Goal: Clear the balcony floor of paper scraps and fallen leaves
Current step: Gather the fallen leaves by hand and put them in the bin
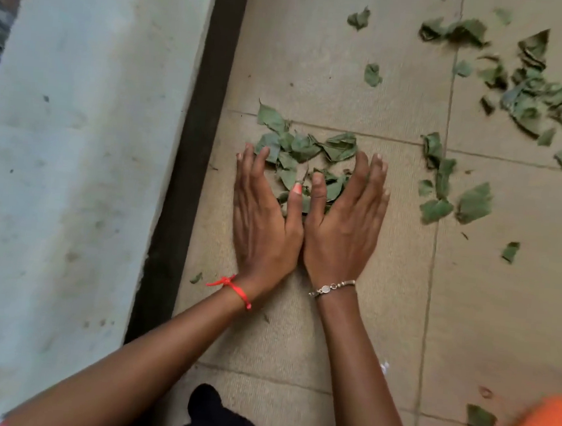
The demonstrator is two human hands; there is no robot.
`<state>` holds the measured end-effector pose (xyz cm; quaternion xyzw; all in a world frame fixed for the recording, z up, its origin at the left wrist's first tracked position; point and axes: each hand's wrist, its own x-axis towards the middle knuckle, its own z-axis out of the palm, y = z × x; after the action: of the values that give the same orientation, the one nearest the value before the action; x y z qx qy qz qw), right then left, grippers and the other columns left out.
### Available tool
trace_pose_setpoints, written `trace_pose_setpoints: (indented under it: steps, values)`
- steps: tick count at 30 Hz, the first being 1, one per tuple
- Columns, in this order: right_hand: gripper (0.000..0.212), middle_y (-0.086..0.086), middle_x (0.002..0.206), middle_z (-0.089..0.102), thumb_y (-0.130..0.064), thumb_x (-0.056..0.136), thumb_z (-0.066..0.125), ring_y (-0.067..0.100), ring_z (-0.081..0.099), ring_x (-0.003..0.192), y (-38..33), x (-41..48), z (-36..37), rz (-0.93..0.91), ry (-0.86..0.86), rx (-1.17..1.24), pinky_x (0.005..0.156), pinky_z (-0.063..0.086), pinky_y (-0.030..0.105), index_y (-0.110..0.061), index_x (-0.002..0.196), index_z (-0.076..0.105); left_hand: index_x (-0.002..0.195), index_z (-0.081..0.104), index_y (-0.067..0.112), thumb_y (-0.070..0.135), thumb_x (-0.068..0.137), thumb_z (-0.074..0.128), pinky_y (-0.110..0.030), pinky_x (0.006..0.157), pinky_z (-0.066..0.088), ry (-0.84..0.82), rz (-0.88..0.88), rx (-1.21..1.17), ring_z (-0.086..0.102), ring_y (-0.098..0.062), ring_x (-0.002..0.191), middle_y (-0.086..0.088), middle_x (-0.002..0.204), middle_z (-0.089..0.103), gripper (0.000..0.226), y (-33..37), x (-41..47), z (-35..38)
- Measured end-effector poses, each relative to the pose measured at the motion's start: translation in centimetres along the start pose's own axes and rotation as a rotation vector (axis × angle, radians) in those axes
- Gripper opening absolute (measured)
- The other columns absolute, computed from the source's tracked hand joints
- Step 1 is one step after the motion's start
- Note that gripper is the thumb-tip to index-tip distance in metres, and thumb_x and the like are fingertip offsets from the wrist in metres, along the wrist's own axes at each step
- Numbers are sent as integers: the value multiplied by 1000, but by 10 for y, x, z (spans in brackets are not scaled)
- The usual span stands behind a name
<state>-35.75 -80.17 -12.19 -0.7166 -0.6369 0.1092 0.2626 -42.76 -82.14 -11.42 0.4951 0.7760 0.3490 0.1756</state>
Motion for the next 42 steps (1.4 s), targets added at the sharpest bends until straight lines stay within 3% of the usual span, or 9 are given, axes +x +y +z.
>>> trace_pose_setpoints:
  steps: [6, 10, 14, 23, 26, 30, 35, 39, 42]
  values:
    - [49, 8, 144, 42, -35, 99, 30, 21, 38, 134, -1, -2, -12, -8, -93, 351, 112, 30, 34, -9, 141, 36, 146, 22, 14, 38, 94, 35, -44, 116, 24, -78, -38, -193, 22, -21, 144, -6, 153, 29, 59, 5, -2, -17]
    - [45, 12, 143, 43, -24, 98, 34, 23, 39, 133, 7, -10, -31, 3, -69, 554, 102, 30, 11, -5, 138, 37, 145, 24, 17, 34, 94, 37, -45, 120, 10, -11, -23, -188, 11, -18, 146, -1, 154, 26, 56, 5, -29, -42]
    - [46, 13, 143, 42, -25, 96, 37, 26, 32, 137, 12, -16, -40, 25, 21, 540, 107, 24, 20, -3, 136, 39, 147, 20, 20, 55, 87, 24, -29, 114, -11, -39, 8, 75, -7, -7, 144, -2, 158, 12, 69, -10, -62, -53]
    - [49, 19, 141, 37, -32, 94, 36, 31, 26, 139, 38, -30, -44, 194, 153, 424, 110, 31, 47, 1, 129, 41, 151, 7, 20, 64, 78, 12, -35, 111, -20, -138, -99, 190, -16, -18, 146, -8, 159, -10, 85, -18, -68, -32]
    - [46, 18, 143, 35, -27, 95, 40, 30, 23, 140, 44, -29, -47, 230, 176, 434, 111, 29, 45, 2, 130, 40, 150, 10, 19, 64, 81, 22, -36, 118, -9, -188, -24, -6, -7, -17, 147, -8, 160, -2, 83, -6, -54, -24]
    - [45, 19, 144, 33, -24, 95, 41, 29, 20, 141, 48, -26, -53, 259, 213, 437, 114, 23, 34, 3, 130, 40, 140, 13, 39, 45, 90, 43, -43, 119, 16, -238, 121, -360, 10, -20, 147, -8, 158, 13, 59, 11, -35, -22]
    - [44, 19, 148, 28, -21, 95, 43, 31, 14, 143, 61, -27, -56, 365, 225, 245, 116, 18, 37, 0, 133, 39, 142, 31, 17, 52, 86, 36, -42, 120, -2, -169, 88, -216, 1, -17, 147, -5, 159, 8, 66, 3, -18, -16]
    - [53, 16, 153, 20, -31, 97, 40, 27, 9, 144, 60, -30, -51, 339, 78, 51, 118, 6, 40, -5, 142, 30, 142, 31, 12, 46, 88, 41, -48, 117, 20, -224, 57, -204, 13, -21, 146, -10, 157, 14, 64, 0, -20, -14]
    - [54, 17, 154, 17, -30, 97, 42, 28, 8, 144, 53, -35, -54, 290, 81, 130, 118, 10, 42, -4, 142, 29, 143, 30, 11, 42, 89, 43, -47, 117, 20, -224, 91, -179, 13, -21, 146, -10, 157, 15, 63, -1, -23, -13]
